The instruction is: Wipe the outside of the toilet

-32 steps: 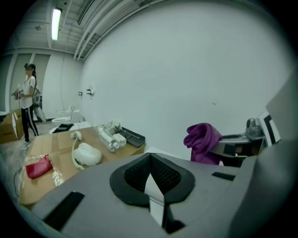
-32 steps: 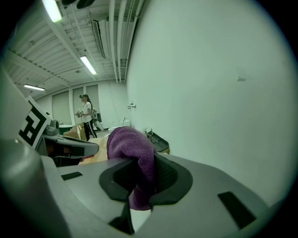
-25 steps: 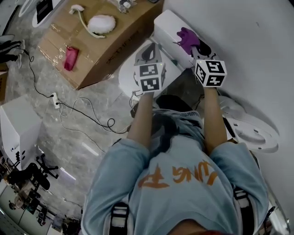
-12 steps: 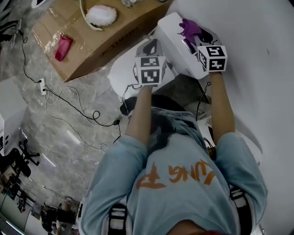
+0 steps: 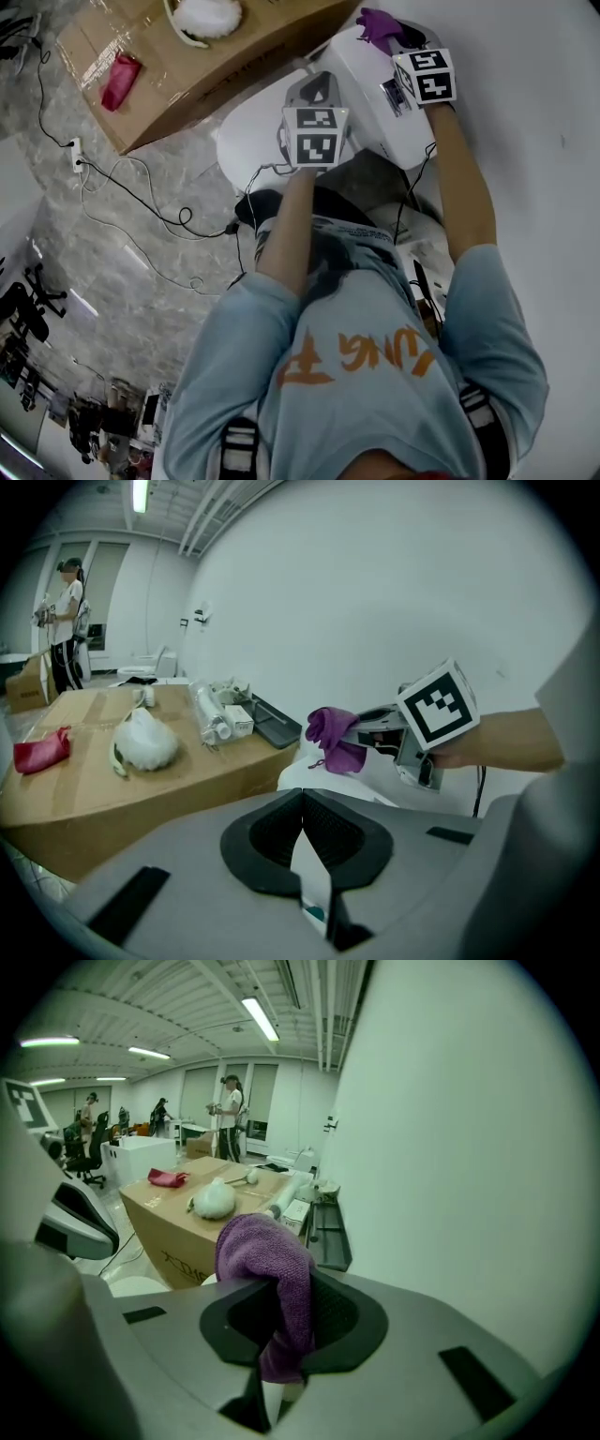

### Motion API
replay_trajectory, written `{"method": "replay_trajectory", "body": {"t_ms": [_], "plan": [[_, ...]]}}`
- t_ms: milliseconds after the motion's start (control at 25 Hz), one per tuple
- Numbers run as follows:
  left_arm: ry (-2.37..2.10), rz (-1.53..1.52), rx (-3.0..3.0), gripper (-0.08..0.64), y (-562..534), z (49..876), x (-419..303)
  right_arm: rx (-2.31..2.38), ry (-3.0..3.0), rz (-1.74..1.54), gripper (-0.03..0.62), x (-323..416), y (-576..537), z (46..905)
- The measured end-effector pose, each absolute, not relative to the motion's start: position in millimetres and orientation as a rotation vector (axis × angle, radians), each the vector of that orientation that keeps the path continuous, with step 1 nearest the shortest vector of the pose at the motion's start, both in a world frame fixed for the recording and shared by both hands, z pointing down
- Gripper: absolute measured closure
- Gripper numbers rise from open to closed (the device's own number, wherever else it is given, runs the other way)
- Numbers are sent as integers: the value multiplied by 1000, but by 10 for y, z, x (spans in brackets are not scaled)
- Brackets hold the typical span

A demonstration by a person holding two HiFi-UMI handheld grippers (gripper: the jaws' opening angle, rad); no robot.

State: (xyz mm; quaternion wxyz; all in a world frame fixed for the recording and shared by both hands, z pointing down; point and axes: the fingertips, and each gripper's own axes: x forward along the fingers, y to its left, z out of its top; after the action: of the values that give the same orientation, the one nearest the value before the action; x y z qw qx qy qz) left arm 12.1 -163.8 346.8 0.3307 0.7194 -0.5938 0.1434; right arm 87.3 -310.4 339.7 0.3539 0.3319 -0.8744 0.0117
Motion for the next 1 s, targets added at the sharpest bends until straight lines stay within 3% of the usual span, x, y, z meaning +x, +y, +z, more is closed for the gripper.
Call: {"method": "replay_trajectory", "body": {"t_ms": [520,1000], "plan": [[-1544,398,1830,535,-1630,3681,82,573,-2146,-150,529,763,-3059,4021],[-1505,419,1873,535,-1604,3661,320,567,-2214,-29,531,1140,-2801,4029]]}}
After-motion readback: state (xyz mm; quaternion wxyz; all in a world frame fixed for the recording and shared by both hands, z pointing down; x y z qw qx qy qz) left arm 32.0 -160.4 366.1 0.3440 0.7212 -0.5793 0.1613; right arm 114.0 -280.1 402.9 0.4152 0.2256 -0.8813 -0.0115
